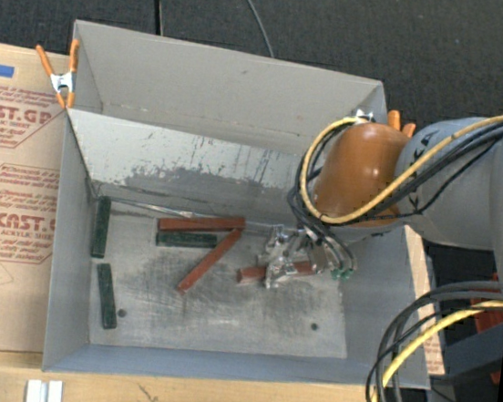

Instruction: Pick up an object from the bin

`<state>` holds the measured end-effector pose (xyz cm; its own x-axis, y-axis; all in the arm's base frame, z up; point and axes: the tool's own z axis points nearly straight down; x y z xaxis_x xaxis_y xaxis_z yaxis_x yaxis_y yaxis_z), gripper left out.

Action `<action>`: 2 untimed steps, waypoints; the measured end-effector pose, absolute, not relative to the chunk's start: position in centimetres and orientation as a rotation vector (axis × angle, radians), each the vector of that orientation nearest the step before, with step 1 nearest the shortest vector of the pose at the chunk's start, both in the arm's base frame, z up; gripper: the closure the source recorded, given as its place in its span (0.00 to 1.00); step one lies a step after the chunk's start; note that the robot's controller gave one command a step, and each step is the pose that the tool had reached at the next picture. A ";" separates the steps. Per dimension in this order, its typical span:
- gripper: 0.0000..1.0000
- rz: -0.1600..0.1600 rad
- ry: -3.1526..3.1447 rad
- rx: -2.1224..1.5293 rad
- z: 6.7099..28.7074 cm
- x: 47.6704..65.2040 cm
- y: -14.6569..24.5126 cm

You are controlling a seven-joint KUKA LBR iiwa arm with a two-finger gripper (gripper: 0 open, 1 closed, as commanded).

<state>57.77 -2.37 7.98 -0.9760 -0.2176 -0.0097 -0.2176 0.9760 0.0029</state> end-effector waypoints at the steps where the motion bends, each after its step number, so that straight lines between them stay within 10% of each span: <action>1: 1.00 0.005 3.123 -0.345 8.5 57.6 -2.4; 2: 1.00 0.004 3.129 -0.344 10.5 57.4 -2.4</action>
Offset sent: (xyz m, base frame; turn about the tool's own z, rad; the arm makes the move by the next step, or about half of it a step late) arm 0.0001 0.0001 0.0629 0.0000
